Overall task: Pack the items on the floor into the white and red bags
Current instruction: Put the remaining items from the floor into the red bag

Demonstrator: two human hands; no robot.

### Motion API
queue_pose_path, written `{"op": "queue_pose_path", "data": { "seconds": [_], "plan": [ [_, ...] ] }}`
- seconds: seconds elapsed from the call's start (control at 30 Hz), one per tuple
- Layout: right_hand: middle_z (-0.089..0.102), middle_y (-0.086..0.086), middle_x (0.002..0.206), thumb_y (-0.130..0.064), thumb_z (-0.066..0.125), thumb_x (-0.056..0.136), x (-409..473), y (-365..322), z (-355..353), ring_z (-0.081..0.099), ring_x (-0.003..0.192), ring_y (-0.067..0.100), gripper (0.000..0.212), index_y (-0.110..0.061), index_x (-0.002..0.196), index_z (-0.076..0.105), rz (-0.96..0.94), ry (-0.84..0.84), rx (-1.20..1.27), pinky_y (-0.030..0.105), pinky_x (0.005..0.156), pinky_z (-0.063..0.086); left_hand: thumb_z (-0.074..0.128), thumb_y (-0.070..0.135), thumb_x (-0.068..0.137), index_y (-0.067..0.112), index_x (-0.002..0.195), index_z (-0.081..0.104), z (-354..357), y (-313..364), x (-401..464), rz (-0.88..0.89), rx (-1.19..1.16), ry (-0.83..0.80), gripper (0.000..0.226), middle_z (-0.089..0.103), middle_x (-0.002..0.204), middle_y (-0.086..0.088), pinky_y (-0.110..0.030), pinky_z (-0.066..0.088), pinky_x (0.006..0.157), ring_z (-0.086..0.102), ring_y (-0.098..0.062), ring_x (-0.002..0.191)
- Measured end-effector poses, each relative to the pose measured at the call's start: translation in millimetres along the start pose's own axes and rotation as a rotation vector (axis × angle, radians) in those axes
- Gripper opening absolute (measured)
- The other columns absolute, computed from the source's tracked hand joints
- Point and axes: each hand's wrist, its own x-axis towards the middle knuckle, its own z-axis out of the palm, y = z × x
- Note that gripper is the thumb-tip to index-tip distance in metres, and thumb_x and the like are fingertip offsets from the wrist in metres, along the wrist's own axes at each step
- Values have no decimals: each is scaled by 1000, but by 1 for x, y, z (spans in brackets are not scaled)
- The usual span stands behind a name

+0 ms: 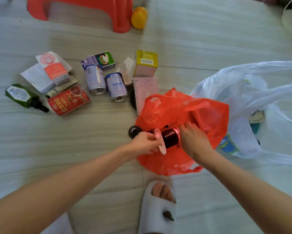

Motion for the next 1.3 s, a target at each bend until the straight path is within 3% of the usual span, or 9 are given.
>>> {"op": "queue_pose_path", "data": {
  "seconds": [0.1, 0.2, 0.4, 0.57, 0.67, 0.87, 1.03, 1.17, 1.3],
  "plan": [
    [59, 15, 69, 4, 69, 58, 0, -7, -2, 61, 62, 36, 23, -3, 78, 61, -48, 134, -35, 29, 41, 34, 53, 21, 92, 20, 127, 52, 5, 2, 2, 77, 53, -120, 35, 62, 117, -4, -31, 47, 91, 57, -12, 99],
    [62, 12, 68, -4, 74, 55, 0, -12, -2, 62, 57, 34, 28, -6, 81, 65, -84, 164, -53, 29, 41, 41, 52, 21, 93, 12, 129, 51, 0, -2, -2, 147, 233, -99, 38, 59, 124, -4, -28, 41, 99, 55, -13, 108],
    [57, 4, 61, -17, 79, 57, 5, -53, -11, 57, 52, 26, 23, -14, 69, 59, -237, 226, -7, 28, 40, 40, 52, 9, 89, 9, 117, 59, -69, -25, -31, 295, 615, 216, 30, 60, 120, -8, -16, 34, 90, 54, -21, 112],
    [61, 9, 71, -17, 77, 63, 40, -109, -24, 62, 63, 30, 26, -8, 83, 63, -336, 197, 105, 31, 46, 45, 65, 4, 73, 7, 117, 57, -164, -43, -45, 448, 970, 690, 45, 57, 115, -15, -45, 45, 90, 53, -36, 107],
    [55, 16, 110, -27, 55, 88, 77, -140, -31, 54, 104, 35, 37, -4, 117, 49, -199, 116, 269, 40, 77, 45, 72, 7, 69, 1, 127, 48, -207, -39, -45, 341, 1045, 876, 63, 51, 126, -21, -49, 41, 91, 49, -40, 113],
    [47, 24, 126, -46, 55, 87, 156, -181, -22, 46, 116, 37, 63, 5, 121, 40, 276, 42, 642, 39, 94, 38, 68, 29, 78, 8, 142, 27, -245, -46, -23, 183, 1145, 795, 79, 41, 139, -18, -46, 32, 101, 39, -35, 124],
    [45, 24, 129, -38, 64, 83, 172, -199, -12, 47, 117, 38, 66, 4, 124, 34, 466, 20, 892, 39, 92, 40, 73, 30, 72, 19, 146, 22, -249, -65, -26, 209, 1218, 780, 90, 44, 130, -19, -46, 40, 90, 44, -38, 116],
    [51, 21, 125, -32, 68, 79, 163, -203, -15, 52, 112, 37, 67, 3, 125, 34, 539, -2, 972, 38, 86, 43, 62, 39, 80, 30, 147, 10, -246, -67, -31, 142, 1145, 747, 85, 41, 128, -13, -42, 28, 100, 40, -30, 119],
    [56, 16, 115, -37, 68, 77, 139, -193, -23, 57, 95, 31, 63, 1, 119, 40, 503, -20, 1029, 33, 72, 45, 63, 38, 79, 19, 140, 28, -236, -60, -43, 168, 912, 814, 73, 54, 119, -11, -44, 32, 99, 50, -29, 112]
  ]
}}
